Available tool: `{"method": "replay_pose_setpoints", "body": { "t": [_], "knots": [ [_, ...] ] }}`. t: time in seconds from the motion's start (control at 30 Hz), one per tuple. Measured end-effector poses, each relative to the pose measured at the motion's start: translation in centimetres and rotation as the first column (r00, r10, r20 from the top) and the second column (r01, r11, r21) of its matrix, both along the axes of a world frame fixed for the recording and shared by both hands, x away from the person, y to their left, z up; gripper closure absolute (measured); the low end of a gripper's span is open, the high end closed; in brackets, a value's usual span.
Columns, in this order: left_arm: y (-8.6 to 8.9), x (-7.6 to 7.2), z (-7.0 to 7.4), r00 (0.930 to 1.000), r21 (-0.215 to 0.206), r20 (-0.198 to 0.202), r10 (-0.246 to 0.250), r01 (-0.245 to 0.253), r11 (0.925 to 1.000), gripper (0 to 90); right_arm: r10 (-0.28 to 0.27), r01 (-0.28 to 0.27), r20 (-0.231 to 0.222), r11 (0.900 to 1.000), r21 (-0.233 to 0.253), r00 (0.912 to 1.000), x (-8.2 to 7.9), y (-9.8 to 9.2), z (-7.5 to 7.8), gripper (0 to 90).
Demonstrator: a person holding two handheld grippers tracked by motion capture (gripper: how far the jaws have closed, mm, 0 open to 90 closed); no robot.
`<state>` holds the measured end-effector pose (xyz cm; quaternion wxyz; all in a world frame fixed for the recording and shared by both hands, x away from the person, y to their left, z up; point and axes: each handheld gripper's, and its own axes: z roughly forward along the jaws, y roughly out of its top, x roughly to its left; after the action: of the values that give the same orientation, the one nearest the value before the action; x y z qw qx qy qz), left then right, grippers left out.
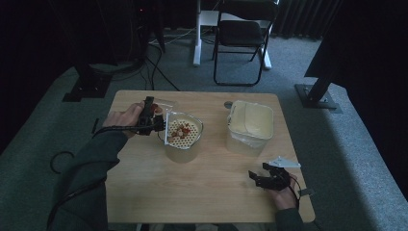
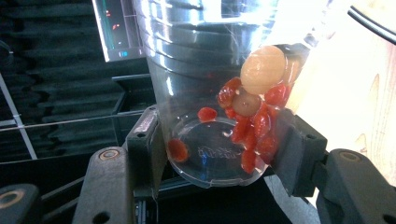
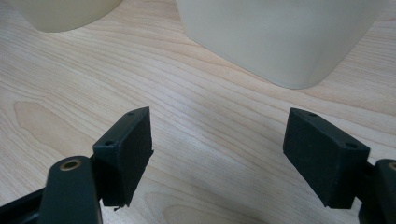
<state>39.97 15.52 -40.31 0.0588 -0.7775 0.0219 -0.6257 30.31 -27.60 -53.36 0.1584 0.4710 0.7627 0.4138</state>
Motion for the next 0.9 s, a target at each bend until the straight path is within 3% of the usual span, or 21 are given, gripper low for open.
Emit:
{"method": "replay_pose_setpoints", "body": {
  "t": [0.4,0.8,0.9],
  "knots": [
    [-0.31,0.0,0.05,0.9998,0.042,0.013,-0.017,0.016,0.999,43.0,-0.001,0.001,-0.001,1.0,0.0,1.0,0.01,-0.03,-0.01,23.5],
    [-0.44,-0.15,0.11,0.9995,0.048,0.017,-0.026,0.025,0.9985,43.2,-0.003,0.003,-0.002,1.0,0.0,1.0,0.04,-0.13,-0.03,23.5],
    [0.09,0.49,0.1,0.9999,0.031,-0.011,0.011,-0.01,0.9995,43.4,-0.002,0.002,-0.002,1.0,0.001,1.0,0.02,-0.08,-0.02,23.5]
  ]
}}
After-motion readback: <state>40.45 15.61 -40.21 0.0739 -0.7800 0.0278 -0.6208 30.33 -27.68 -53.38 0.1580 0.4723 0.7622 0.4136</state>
